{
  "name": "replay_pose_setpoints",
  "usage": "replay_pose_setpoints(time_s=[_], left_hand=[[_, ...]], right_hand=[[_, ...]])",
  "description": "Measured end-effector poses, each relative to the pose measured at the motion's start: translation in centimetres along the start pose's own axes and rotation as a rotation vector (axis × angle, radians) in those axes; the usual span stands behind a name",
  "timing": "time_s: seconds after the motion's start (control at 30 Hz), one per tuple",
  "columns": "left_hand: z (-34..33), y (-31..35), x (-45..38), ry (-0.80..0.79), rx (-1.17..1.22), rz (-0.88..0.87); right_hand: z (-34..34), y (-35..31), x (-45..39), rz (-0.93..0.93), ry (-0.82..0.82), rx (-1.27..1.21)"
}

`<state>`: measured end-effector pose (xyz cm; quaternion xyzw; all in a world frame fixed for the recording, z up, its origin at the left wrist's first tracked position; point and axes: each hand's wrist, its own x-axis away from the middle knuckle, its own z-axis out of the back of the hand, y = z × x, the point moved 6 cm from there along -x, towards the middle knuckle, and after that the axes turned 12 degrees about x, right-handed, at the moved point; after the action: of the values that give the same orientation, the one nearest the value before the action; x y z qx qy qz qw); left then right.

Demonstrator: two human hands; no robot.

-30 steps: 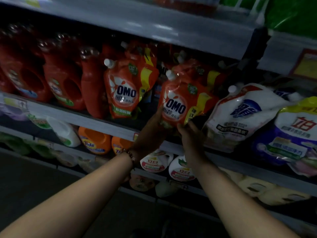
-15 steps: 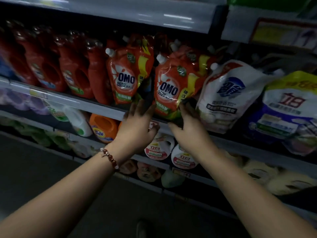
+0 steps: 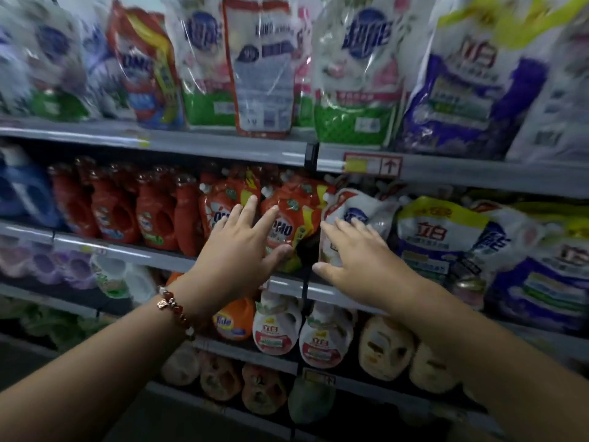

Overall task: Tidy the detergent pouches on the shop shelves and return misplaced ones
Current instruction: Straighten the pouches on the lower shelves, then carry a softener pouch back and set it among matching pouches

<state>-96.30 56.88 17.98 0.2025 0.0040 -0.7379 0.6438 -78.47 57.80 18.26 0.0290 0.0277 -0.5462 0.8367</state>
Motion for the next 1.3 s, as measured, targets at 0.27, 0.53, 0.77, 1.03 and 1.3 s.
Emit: replay_pose_setpoints(time_s=[0.27, 0.53, 0.77, 1.03, 1.3], left_hand=[[7.1, 1.1, -0.2, 0.042, 0.006, 0.032], [15.0, -1.2, -2.1, 0.063, -0.089, 0.089], [19.8, -5.5, -4.2, 0.053, -0.19, 0.178], [22.8, -15.0, -2.9, 0.078, -0.189, 0.218], [30.6, -32.3, 1.8, 0.108, -0.341, 0.396]], right_hand=[[7.3, -1.3, 0.5, 0.077, 0.038, 0.027], [14.2, -3.6, -0.9, 0.157, 0.155, 0.163], [18.0, -7.0, -3.9, 0.232, 0.135, 0.023], [19.1, -16.4, -11.0, 0.34, 0.108, -0.03], [19.5, -35.4, -19.9, 0.528, 0.15, -0.059]])
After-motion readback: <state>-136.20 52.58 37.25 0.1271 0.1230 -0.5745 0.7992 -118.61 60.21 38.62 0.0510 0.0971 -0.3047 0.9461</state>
